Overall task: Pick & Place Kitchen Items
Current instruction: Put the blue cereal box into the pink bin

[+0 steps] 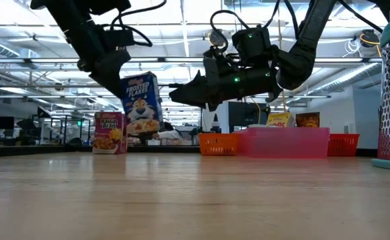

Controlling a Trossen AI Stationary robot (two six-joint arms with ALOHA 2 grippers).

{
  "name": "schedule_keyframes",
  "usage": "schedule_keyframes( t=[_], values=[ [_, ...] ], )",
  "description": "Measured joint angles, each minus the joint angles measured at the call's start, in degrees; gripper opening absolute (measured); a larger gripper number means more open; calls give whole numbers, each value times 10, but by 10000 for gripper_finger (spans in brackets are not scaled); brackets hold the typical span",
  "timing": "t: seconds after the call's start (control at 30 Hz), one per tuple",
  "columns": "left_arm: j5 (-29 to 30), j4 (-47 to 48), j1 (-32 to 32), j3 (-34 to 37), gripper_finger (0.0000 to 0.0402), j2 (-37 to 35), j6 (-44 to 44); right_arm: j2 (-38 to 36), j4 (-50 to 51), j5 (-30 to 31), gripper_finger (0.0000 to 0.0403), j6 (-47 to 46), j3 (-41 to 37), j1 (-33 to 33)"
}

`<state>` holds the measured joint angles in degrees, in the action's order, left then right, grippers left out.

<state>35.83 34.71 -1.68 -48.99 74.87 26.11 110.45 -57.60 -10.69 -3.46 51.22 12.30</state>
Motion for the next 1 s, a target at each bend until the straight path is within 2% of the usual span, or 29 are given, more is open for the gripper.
schedule_keyframes(
  t=[0.27,0.4,0.53,0.8,1.0],
  values=[
    [1,-24,-23,0,0,0,26,0,-27,6,206,20,0,-11],
    [1,-45,-35,0,0,0,26,0,-33,35,236,27,1,-15],
    [1,-53,-45,0,0,0,25,0,-24,31,258,27,10,-16],
    [1,-66,-50,0,0,0,27,0,15,33,285,50,46,-34],
    [1,-91,-61,-1,0,0,8,0,65,73,267,62,74,-47]
  ],
)
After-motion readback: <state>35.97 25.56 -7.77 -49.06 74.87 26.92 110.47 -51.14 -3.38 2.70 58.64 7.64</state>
